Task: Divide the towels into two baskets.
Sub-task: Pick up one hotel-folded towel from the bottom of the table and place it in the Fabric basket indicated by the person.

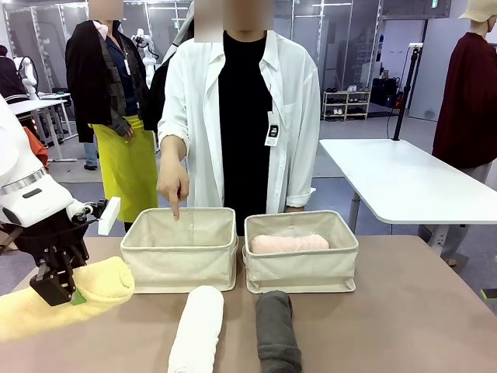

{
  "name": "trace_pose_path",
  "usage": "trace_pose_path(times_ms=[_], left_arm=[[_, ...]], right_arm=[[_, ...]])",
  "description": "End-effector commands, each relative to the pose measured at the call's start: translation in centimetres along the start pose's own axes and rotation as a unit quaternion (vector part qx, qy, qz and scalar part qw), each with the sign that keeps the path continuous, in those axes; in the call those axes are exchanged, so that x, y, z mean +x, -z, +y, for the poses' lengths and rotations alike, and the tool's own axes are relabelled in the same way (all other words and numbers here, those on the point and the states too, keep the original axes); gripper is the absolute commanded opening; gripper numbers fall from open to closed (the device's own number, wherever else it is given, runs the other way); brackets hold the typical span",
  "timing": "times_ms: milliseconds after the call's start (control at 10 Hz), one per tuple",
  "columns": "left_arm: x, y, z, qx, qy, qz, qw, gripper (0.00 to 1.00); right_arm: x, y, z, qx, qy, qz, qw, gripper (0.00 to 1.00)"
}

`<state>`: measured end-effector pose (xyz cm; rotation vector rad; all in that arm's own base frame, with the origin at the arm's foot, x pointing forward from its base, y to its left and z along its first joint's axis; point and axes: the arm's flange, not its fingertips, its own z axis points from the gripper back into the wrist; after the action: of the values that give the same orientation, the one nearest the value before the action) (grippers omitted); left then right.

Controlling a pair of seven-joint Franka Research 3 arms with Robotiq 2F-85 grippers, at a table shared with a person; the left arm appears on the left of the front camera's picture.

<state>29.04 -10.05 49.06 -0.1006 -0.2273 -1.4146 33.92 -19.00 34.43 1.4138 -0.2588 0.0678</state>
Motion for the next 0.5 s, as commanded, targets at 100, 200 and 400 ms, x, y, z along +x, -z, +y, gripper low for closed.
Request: trace_pose_path(times_ms=[100, 200, 400], left_arm=[[1.8, -2.6, 3.5, 0.049, 0.024, 0.027, 0.998, 0.37], [3.0, -3.8, 5.2, 0.057, 0.061, 0.038, 0.996, 0.37], [6.4, -5.1, 8.2, 0.075, 0.105, 0.052, 0.99, 0.37]], right_arm=[[-0.3, 0.1, 0.4, -0.004, -0.002, 0.0, 1.0, 1.0], [-0.3, 0.1, 0.4, -0.004, -0.002, 0.0, 1.0, 1.0], [-0.3, 0.1, 0.4, -0.004, -0.002, 0.0, 1.0, 1.0]])
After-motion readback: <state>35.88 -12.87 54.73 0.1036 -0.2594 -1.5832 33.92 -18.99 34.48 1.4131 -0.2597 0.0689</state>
